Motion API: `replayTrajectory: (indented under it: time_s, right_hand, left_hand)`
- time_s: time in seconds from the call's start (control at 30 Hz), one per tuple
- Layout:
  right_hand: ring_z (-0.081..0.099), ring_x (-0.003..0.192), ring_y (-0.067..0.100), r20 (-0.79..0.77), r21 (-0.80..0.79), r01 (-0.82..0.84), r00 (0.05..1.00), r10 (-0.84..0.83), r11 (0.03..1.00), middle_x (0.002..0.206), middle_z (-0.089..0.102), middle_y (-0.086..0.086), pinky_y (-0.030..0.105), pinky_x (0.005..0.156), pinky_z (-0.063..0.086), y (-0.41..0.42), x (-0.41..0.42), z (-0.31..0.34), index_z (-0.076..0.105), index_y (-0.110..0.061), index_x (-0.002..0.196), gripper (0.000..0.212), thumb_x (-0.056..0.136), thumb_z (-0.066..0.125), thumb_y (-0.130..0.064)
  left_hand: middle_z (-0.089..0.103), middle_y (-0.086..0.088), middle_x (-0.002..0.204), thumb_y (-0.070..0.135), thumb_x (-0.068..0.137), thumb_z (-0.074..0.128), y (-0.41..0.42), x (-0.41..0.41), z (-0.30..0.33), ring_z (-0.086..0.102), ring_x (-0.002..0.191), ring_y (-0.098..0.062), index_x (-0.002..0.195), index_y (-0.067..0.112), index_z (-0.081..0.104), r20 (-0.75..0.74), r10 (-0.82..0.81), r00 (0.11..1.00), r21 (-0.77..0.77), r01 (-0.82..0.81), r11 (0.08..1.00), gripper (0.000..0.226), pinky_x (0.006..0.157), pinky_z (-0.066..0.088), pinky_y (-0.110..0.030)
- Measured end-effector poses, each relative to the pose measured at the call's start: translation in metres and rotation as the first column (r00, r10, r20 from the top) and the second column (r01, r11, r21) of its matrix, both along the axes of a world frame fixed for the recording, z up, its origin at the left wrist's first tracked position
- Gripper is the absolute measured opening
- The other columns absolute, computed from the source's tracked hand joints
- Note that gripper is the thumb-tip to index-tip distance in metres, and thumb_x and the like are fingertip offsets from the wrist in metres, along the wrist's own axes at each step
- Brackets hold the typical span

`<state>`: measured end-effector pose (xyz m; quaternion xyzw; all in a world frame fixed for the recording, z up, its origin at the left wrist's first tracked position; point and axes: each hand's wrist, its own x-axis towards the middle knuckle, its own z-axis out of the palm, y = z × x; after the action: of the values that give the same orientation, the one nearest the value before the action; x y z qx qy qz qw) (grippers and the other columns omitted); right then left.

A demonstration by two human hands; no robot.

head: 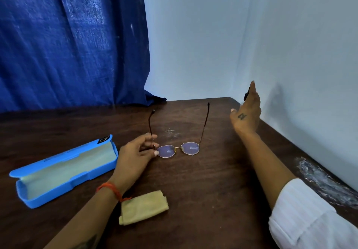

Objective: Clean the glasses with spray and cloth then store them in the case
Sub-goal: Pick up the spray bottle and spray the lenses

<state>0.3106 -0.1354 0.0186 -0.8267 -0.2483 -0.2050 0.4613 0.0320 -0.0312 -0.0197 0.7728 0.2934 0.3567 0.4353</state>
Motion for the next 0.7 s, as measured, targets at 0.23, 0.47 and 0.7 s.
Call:
replayTrajectory:
  time_s: [0.23, 0.47, 0.7]
  right_hand:
    - [0.058, 0.096, 0.03, -0.006, 0.093, -0.014, 1.0, 0.014, 0.996, 0.113, 0.055, 0.015, 0.038, 0.078, 0.049, -0.009, -0.002, 0.0, 0.01, -0.033, 0.145, 0.08, 0.086, 0.053, 0.0]
    - [0.059, 0.103, 0.019, 0.055, 0.486, -0.23, 0.971, 0.233, 0.843, 0.136, 0.046, 0.012, 0.04, 0.094, 0.048, -0.034, -0.056, 0.032, 0.007, -0.027, 0.146, 0.074, 0.089, 0.053, -0.015]
    - [0.064, 0.076, 0.004, 0.173, 0.629, -0.447, 0.878, 0.447, 0.635, 0.132, 0.05, 0.004, 0.031, 0.067, 0.058, -0.06, -0.139, 0.033, 0.017, -0.029, 0.144, 0.064, 0.09, 0.047, -0.011]
  left_hand:
    - [0.071, 0.005, 0.08, 0.004, 0.077, 0.068, -0.005, -0.003, 0.005, 0.064, 0.077, 0.003, 0.094, 0.022, 0.068, -0.028, 0.026, 0.999, 0.054, -0.024, 0.998, 0.024, 0.068, 0.042, 0.001]
    - [0.073, -0.002, 0.081, 0.003, 0.074, 0.071, -0.009, -0.009, 0.011, 0.068, 0.077, -0.011, 0.079, 0.024, 0.07, 0.143, 0.024, 0.989, -0.047, -0.018, 0.999, 0.021, 0.068, 0.052, -0.011]
    - [0.072, -0.003, 0.079, 0.003, 0.075, 0.07, -0.014, -0.015, 0.017, 0.069, 0.072, -0.01, 0.077, 0.023, 0.069, 0.245, 0.038, 0.969, -0.187, 0.009, 0.982, 0.021, 0.062, 0.054, -0.014]
